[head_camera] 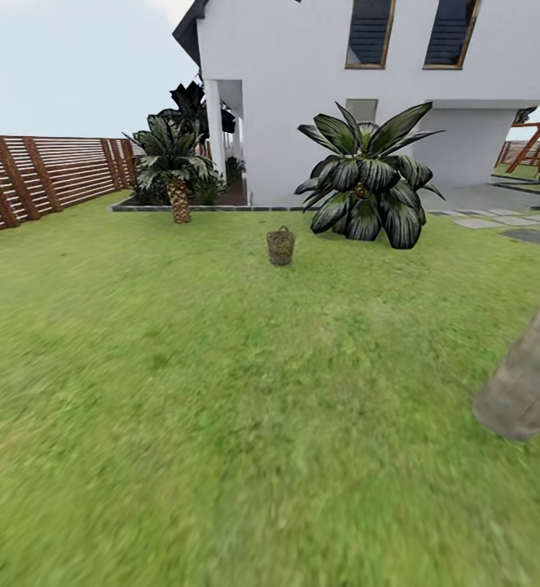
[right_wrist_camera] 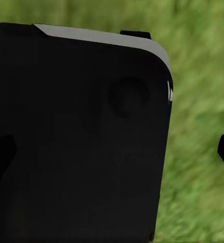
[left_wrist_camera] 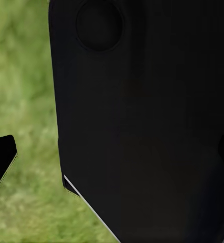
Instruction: Take the three Easter eggs out of the wicker basket on the lawn in the garden, then place them on the lawn next to a single tree (choose any tree) so that all three eggs are next to the same tree and none are left in the basket.
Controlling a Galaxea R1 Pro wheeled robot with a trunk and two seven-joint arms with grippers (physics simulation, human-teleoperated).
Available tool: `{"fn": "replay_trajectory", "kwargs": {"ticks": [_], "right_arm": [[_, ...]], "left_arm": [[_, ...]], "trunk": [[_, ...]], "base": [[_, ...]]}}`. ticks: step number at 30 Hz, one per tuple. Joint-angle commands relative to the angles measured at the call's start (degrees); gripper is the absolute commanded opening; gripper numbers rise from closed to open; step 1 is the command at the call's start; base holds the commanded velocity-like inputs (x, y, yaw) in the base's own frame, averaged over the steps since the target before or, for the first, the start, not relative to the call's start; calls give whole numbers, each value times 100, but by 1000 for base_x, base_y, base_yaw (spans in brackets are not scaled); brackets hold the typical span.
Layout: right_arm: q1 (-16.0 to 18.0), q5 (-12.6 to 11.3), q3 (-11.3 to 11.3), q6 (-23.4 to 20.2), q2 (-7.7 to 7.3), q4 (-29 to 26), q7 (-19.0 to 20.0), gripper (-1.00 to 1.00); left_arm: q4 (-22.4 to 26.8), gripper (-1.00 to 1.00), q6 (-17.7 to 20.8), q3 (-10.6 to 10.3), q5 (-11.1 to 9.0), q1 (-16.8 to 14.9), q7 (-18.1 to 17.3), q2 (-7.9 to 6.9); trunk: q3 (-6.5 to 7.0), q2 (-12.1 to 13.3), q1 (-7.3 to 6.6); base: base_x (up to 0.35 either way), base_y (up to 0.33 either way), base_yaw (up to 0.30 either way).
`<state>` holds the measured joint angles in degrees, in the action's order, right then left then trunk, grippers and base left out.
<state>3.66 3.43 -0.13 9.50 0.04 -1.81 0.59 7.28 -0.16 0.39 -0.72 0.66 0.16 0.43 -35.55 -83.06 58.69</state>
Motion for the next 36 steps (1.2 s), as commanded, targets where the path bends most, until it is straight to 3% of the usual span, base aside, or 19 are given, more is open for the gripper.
{"fn": "replay_trajectory", "kwargs": {"ticks": [1, 36], "right_arm": [[3, 35, 4, 17, -1, 5, 3, 100], [3, 17, -3, 8, 24, 20, 3, 100]], "left_arm": [[11, 100, -3, 4, -7, 4, 2, 1], [11, 100, -8, 0, -7, 4, 2, 1]], "trunk": [[-4, -2, 4], [-4, -2, 4]], "base": [[340, 0, -4], [341, 0, 0]]}}
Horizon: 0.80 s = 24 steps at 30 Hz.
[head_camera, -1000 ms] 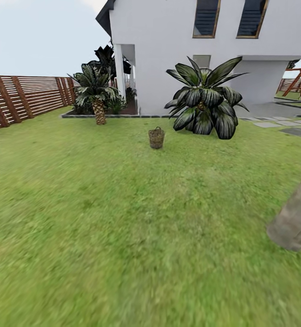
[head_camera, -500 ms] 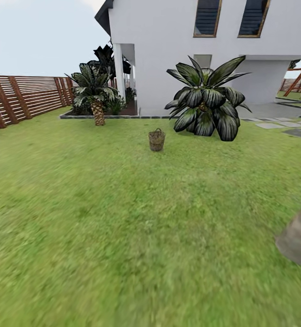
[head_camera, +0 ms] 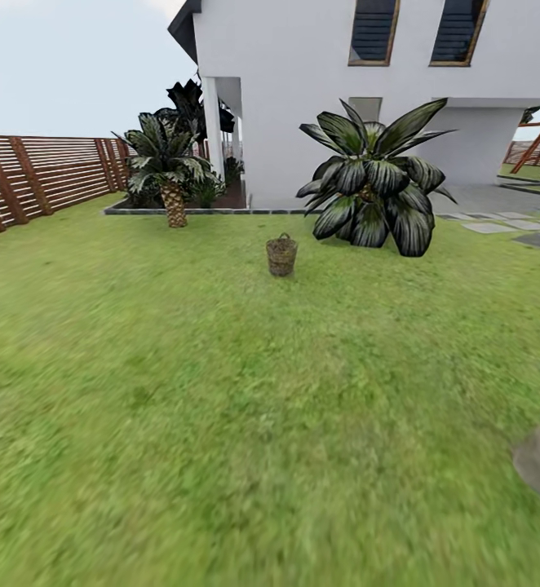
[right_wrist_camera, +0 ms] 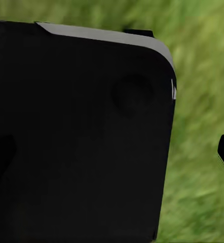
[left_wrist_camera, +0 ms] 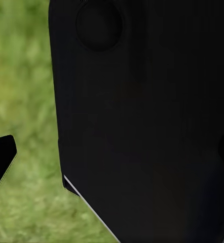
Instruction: Take the three Easter eggs out of the wicker basket on the lawn in the garden, then place them on the lawn next to a single tree (choose any tree) so that all three eggs are next to the same tree and none are left in the basket.
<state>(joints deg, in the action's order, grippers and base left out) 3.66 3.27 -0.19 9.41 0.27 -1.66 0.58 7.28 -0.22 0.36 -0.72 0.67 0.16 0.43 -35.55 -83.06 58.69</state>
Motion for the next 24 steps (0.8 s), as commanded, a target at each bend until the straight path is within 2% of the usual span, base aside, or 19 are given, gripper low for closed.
{"fn": "replay_trajectory", "kwargs": {"ticks": [1, 24], "right_arm": [[3, 33, 2, 17, 0, 6, 3, 100], [3, 34, 6, 25, -10, 2, 3, 100]], "left_arm": [[11, 100, -1, 3, -7, 4, 2, 1], [12, 100, -3, 1, -7, 4, 2, 1]], "trunk": [[-4, -2, 4], [-4, -2, 4]], "base": [[341, 0, 0], [340, 0, 0]]}}
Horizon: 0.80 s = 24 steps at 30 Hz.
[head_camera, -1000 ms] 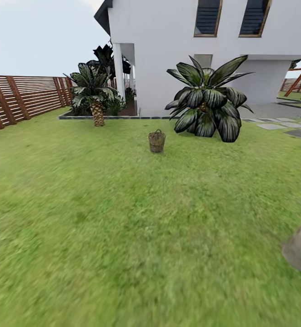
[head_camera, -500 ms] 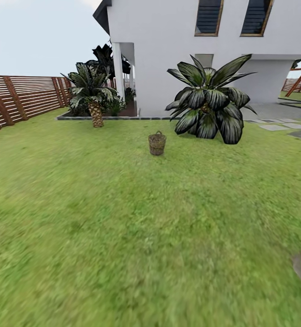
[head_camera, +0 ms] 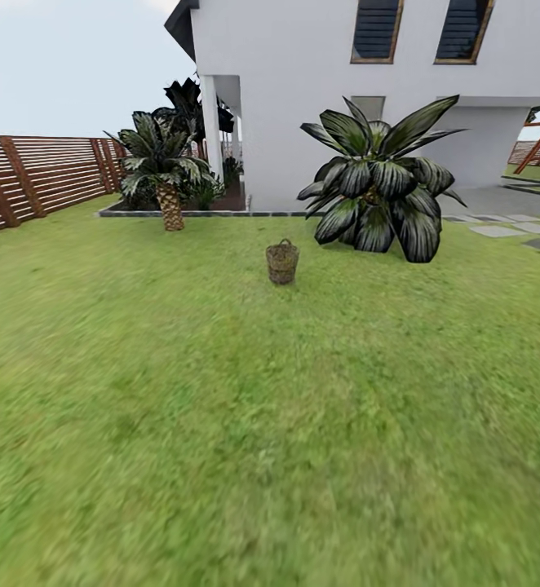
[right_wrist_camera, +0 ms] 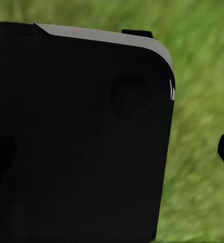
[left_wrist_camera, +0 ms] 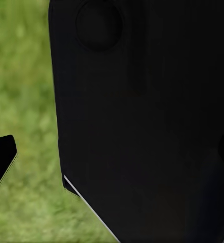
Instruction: Take the three Easter eggs out of the wicker basket on the lawn in the garden, then place them on the lawn next to a single tree (choose any tree) so that all three eggs are next to the same tree and none are left in the basket.
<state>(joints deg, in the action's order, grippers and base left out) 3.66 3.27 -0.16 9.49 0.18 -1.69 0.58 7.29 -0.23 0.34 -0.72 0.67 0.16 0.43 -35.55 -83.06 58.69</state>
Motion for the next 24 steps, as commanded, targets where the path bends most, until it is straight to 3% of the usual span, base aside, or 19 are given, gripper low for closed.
{"fn": "replay_trajectory", "kwargs": {"ticks": [1, 24], "right_arm": [[3, 33, 4, 17, 0, 4, 3, 100], [3, 33, 1, 17, -1, 9, 3, 100]], "left_arm": [[12, 100, -3, 3, -7, 4, 2, 1], [11, 100, -1, 3, -7, 4, 2, 1]], "trunk": [[-4, -2, 4], [-4, -2, 4]], "base": [[340, 0, 0], [341, 0, 0]]}}
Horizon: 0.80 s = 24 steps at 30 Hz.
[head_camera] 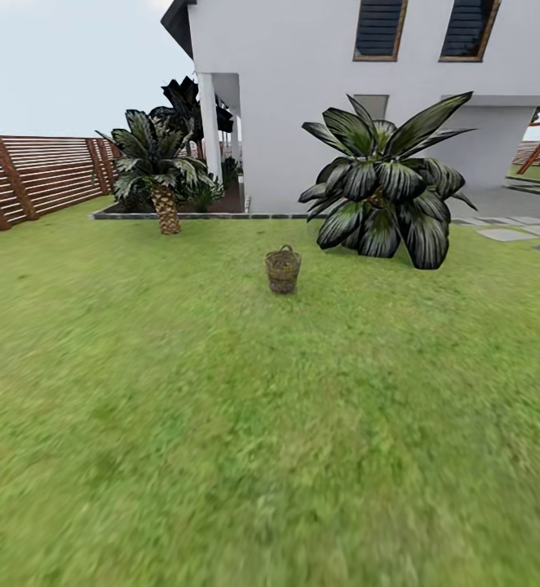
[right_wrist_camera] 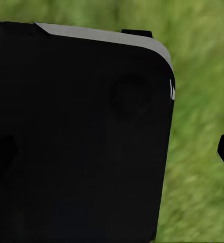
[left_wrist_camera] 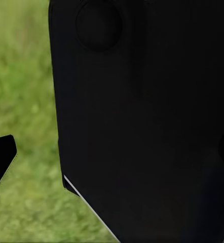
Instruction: Take the three Easter eggs out of the wicker basket on the lawn in the garden, then place them on the lawn next to a single tree (choose any tree) so that all three eggs are next to the same tree and none are left in the basket.
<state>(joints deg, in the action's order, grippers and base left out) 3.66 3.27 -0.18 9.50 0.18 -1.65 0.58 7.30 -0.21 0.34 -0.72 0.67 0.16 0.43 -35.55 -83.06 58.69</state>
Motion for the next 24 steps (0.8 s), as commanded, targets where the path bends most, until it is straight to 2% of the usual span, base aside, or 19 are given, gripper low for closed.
{"fn": "replay_trajectory", "kwargs": {"ticks": [1, 24], "right_arm": [[3, 33, 3, 17, 0, 6, 3, 100], [3, 33, 5, 10, 0, 7, 3, 100]], "left_arm": [[11, 100, -2, 2, -7, 4, 2, 1], [10, 100, -4, 2, -7, 4, 2, 1]], "trunk": [[-4, -2, 4], [-4, -2, 4]], "base": [[341, 0, 0], [340, 0, 0]]}}
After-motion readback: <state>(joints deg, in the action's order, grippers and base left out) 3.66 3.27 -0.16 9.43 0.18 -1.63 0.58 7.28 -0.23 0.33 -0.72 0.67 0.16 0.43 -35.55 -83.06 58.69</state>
